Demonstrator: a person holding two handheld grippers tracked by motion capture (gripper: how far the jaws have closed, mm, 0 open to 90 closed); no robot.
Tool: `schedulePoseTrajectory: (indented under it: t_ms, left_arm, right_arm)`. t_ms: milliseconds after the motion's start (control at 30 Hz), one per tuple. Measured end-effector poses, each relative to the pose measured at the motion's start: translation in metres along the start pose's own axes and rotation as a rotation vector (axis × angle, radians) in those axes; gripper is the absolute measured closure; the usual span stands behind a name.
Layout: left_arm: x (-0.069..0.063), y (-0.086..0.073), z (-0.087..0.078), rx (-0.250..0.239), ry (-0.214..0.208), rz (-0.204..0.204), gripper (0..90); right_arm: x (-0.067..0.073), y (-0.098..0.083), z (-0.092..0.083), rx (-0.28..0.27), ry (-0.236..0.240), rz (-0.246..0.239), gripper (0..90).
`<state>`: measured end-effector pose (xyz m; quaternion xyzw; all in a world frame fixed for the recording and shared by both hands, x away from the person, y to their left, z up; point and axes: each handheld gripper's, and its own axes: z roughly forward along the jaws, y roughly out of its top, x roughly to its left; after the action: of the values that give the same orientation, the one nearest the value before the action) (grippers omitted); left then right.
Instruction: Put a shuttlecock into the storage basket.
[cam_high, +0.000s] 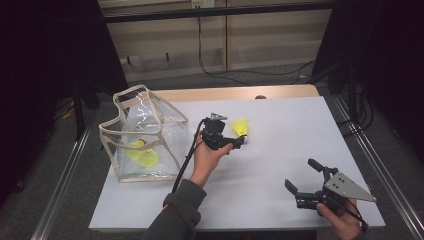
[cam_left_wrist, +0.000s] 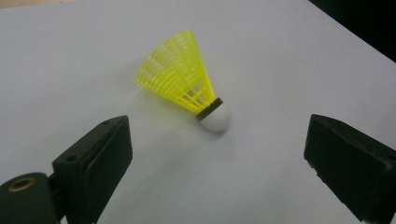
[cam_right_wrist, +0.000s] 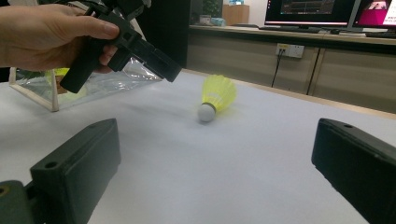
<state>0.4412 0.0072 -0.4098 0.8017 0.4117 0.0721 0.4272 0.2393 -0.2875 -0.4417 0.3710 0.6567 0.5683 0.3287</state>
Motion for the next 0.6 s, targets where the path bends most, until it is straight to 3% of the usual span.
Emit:
schedulePoseTrajectory:
  t_ms: [600]
  left_arm:
    - [0.003, -0.004, 0.015, 0.004, 0.025, -0.006, 7.8]
  right_arm:
    - [0.0, 0.0, 0.0, -0.001, 0.0, -0.003, 1.2]
